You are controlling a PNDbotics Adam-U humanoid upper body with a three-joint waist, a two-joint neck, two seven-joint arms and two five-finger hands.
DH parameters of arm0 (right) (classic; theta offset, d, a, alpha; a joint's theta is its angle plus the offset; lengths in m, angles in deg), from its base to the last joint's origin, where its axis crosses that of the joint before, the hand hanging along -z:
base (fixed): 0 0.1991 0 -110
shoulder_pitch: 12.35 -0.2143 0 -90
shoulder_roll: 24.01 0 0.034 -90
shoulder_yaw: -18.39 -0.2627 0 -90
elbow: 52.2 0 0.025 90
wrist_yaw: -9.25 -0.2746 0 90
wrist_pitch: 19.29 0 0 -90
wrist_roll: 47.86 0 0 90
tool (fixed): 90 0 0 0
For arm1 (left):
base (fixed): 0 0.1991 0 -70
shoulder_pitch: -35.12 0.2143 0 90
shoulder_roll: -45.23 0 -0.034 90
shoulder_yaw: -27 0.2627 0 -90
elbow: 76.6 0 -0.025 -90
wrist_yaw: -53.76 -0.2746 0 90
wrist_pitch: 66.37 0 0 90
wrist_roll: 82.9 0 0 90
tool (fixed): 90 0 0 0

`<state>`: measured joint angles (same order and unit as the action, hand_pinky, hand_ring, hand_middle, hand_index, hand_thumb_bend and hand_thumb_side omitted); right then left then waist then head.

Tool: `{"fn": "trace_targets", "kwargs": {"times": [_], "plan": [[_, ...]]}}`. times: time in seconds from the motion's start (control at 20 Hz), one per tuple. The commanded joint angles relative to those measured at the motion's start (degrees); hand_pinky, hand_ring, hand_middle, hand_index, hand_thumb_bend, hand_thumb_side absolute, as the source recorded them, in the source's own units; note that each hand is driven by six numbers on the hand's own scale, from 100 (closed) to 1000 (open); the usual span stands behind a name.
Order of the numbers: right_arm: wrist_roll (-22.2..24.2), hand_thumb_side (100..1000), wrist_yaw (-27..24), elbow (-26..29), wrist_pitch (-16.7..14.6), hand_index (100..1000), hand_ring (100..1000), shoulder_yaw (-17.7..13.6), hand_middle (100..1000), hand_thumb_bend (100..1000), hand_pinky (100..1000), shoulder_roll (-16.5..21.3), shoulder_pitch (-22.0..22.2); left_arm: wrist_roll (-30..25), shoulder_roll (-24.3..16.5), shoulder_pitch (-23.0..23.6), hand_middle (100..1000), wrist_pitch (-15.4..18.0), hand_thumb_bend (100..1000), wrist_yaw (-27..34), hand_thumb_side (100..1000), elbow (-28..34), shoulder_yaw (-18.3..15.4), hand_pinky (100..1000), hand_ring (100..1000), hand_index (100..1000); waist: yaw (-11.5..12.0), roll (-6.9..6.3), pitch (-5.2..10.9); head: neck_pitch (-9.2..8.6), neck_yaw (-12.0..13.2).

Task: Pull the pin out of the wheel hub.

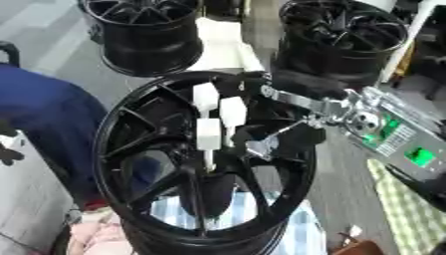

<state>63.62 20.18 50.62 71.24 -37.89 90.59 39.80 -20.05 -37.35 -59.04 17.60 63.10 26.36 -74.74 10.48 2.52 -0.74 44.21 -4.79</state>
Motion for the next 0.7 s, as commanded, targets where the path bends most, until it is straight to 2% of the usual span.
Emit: {"fn": "trace_targets", "kwargs": {"times": [0.05, 0.15, 0.3, 0.7], "plan": [[2.8, 470, 0.7, -4.2, 2.5, 1000, 936, -0.4, 951, 211, 898, -2.6, -4.0, -0.3, -0.3, -0.9, 617, 0.0, 100, 0.3, 736, 1.2, -0.3, 594, 406, 730, 0.2, -0.47, 0.59, -0.09, -0.6], [4.6, 471, 1.1, -7.1, 3.8, 1000, 937, -0.5, 949, 212, 899, -4.5, -5.9, -0.4, -0.2, -1.1, 616, -0.1, 100, 0.4, 735, 1.2, -0.2, 593, 407, 730, 0.5, -0.63, 0.53, -0.09, -0.9], [7.3, 472, 2.8, -11.6, 3.5, 1000, 939, -0.9, 943, 212, 902, -6.4, -7.1, -0.5, 0.0, -1.2, 615, -0.2, 100, 0.6, 735, 1.2, -0.1, 593, 410, 730, 0.8, -0.72, 0.52, -0.09, -1.3], [14.4, 466, 9.7, -23.0, -2.8, 1000, 945, -4.1, 940, 206, 911, -8.8, -8.0, -0.8, 0.3, -1.3, 612, -0.5, 100, 0.5, 736, 1.3, -0.1, 593, 404, 730, 0.8, -0.85, 0.52, -0.09, -1.1]]}}
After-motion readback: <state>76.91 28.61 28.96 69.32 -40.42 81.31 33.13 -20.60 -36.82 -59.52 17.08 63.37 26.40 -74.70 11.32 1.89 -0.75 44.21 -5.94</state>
